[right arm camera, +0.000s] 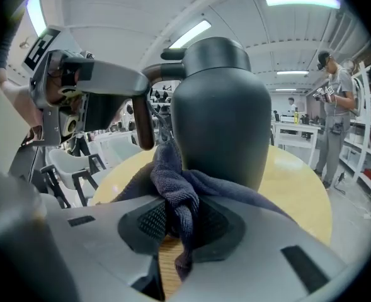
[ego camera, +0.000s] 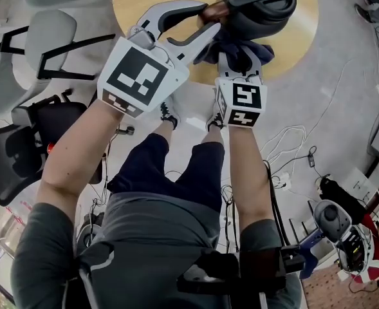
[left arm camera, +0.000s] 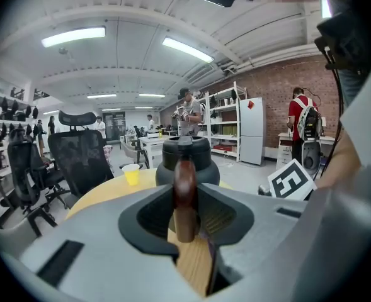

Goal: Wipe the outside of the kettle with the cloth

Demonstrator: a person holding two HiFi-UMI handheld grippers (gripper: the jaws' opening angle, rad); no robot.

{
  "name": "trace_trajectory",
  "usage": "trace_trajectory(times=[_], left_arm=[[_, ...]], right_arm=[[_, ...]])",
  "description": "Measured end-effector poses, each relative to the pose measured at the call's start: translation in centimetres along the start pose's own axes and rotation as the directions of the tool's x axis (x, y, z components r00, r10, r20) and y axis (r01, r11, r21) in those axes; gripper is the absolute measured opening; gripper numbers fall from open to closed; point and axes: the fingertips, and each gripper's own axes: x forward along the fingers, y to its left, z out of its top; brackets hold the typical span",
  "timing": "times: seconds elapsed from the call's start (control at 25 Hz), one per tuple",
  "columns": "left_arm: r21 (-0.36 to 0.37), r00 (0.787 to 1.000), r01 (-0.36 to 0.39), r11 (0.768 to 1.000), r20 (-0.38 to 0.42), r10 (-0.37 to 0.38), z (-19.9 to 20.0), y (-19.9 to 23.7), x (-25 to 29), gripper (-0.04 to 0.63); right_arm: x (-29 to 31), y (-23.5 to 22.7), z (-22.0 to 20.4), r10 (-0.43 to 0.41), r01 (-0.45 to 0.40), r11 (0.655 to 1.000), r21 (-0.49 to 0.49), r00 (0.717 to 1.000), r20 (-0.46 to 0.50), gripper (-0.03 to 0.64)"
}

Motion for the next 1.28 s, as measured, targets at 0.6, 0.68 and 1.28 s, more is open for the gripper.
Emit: trace_trajectory(times=[0.6,0.68,1.28], left_arm=[[0.017,1.0,-0.009,1.0,0.001,0.009,0.6,1.1,0.2,0.112],[0.011,1.0,-0.004,1.0,0.008,0.003,0.6,1.0,0.1,0.112],[-0.006,0.999,-0.038,0.999,0.021,0.038,0.5,0.5,-0.3,0.114]], right_arm=[[0.1,0.3,0.8,0.011,-0.011,1.0,-0.027,1.0,0.003,0.089],[-1.2,0.3,1.6,0.03,-0.029,0.999,-0.021,0.998,0.046,0.089],[-9.1,-2.6,14.0,-0.004,-0.004,1.0,0.021,0.939,0.343,0.091]])
